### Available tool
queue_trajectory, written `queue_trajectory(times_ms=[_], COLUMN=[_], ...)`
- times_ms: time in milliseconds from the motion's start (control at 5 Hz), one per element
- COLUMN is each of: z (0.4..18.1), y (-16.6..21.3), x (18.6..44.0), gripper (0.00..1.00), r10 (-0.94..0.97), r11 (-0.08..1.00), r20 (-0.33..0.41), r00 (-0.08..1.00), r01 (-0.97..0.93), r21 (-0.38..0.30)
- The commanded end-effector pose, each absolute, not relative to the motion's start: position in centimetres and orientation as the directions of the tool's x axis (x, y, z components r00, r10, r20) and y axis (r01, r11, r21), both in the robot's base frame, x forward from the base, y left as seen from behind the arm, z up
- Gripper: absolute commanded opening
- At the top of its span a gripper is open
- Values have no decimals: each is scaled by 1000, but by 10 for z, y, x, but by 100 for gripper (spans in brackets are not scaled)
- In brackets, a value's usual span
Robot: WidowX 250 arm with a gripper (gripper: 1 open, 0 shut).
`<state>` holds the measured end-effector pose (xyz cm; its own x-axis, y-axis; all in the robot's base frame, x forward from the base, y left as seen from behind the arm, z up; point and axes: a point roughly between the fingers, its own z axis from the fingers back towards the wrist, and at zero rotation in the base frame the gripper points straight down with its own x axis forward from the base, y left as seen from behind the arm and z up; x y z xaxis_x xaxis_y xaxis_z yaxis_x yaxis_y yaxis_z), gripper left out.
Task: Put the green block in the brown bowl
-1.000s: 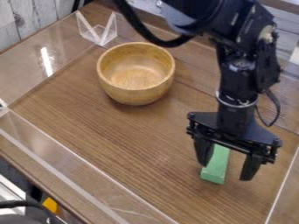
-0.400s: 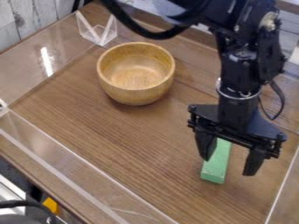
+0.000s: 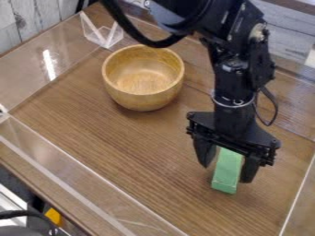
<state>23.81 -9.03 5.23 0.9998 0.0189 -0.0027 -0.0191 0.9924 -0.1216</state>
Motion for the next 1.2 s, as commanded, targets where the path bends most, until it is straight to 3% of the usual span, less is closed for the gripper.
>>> queue_trajectory(times_ms=[0,200,400,1000], z=[47,35,34,53], y=[-94,-99,-103,-116], x=[242,242,242,250], gripper=[100,100,0,0], r10=[68,114,72,39], r11=[990,987,991,994], r20=[18,15,18,16], r00=[998,993,997,999], r01=[-66,-112,-70,-37], r21=[-124,-118,-114,-106])
